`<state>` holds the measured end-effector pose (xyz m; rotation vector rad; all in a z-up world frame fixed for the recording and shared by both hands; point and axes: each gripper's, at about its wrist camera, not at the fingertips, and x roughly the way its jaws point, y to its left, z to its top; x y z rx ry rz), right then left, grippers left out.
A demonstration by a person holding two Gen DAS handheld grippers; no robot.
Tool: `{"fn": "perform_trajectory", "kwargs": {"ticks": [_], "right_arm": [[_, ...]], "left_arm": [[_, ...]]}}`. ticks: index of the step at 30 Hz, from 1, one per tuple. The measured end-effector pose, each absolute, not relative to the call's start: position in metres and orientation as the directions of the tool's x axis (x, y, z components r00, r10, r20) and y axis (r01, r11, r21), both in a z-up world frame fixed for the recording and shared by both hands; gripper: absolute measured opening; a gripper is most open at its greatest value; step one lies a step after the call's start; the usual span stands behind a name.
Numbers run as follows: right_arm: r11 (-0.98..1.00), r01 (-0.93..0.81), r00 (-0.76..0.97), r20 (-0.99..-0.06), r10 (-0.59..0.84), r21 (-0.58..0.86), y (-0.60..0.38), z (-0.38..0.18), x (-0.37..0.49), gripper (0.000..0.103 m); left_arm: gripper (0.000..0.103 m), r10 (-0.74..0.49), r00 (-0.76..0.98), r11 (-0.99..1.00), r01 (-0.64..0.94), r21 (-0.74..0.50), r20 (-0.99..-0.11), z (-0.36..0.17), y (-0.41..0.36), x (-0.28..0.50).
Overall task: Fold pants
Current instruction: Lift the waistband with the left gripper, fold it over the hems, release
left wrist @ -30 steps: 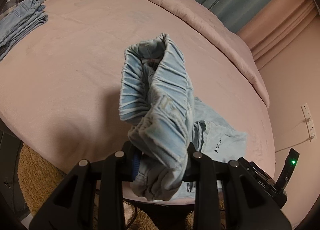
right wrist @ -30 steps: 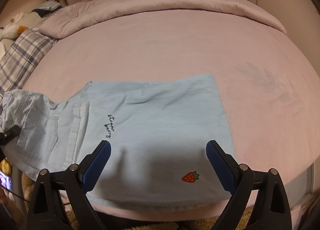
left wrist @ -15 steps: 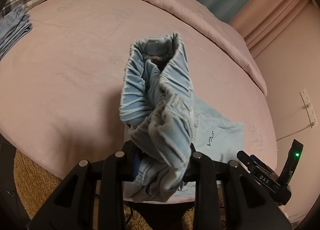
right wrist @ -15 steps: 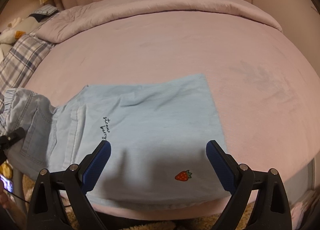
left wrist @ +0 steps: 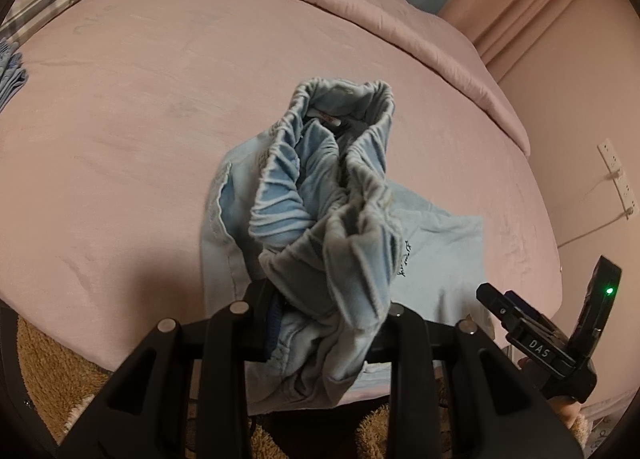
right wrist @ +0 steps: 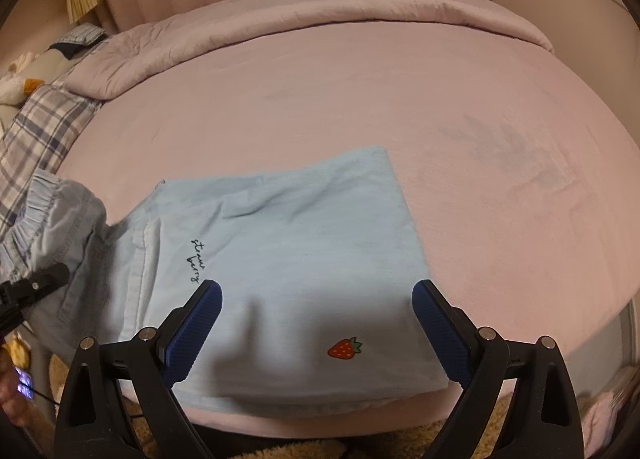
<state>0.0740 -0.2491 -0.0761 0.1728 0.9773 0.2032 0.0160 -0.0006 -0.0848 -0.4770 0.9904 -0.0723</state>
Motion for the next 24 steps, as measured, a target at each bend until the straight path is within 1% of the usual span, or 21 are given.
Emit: {"fn": "perform_trajectory", "kwargs": {"ticks": [8, 12, 14, 15, 17, 18, 19, 20, 22, 24], "right_arm": [[0.957, -0.113, 0.532, -0.797, 0.286, 0.268, -0.249, -0.080, 0.074, 0.095], [0.949, -0.137, 0.522, -0.793, 0.314, 0.285, -0.243, -0.080, 0.074, 0.095], [0.945, -0.148, 0.520, -0.790, 0.325, 0.291, -0.239, -0.080, 0.074, 0.095], [0.943, -0.154, 0.519, -0.788, 0.330, 0.294, -0.238, -0.079, 0.074, 0.095], [0.938, -0.167, 0.521, -0.781, 0.344, 0.302, -0.235, -0.077, 0.074, 0.095], [0.936, -0.174, 0.523, -0.776, 0.351, 0.306, -0.234, -0.075, 0.074, 0.095], [0.934, -0.180, 0.527, -0.772, 0.356, 0.308, -0.233, -0.073, 0.074, 0.095], [0.933, -0.183, 0.531, -0.767, 0.359, 0.310, -0.232, -0.073, 0.074, 0.095], [0.930, -0.189, 0.538, -0.759, 0.367, 0.316, -0.230, -0.070, 0.074, 0.095], [0.922, -0.196, 0.538, -0.750, 0.386, 0.334, -0.229, -0.068, 0.075, 0.095]], "left_arm": [[0.029, -0.252, 0.496, 0.921, -0.140, -0.363, -0.831, -0.110, -0.025, 0.031], [0.032, -0.247, 0.481, 0.928, -0.134, -0.348, -0.842, -0.120, -0.031, 0.037], [0.036, -0.252, 0.484, 0.928, -0.124, -0.350, -0.838, -0.119, -0.031, 0.038], [0.040, -0.259, 0.486, 0.926, -0.120, -0.358, -0.835, -0.118, -0.030, 0.038], [0.052, -0.305, 0.484, 0.911, -0.101, -0.399, -0.820, -0.113, -0.026, 0.034], [0.065, -0.338, 0.475, 0.900, -0.090, -0.427, -0.813, -0.112, -0.025, 0.032], [0.073, -0.364, 0.466, 0.889, -0.083, -0.450, -0.806, -0.110, -0.025, 0.030], [0.073, -0.387, 0.461, 0.877, -0.083, -0.473, -0.799, -0.107, -0.022, 0.028], [0.074, -0.384, 0.471, 0.877, -0.083, -0.473, -0.794, -0.101, -0.021, 0.022], [0.080, -0.370, 0.492, 0.881, -0.082, -0.465, -0.788, -0.093, -0.016, 0.015]]}}
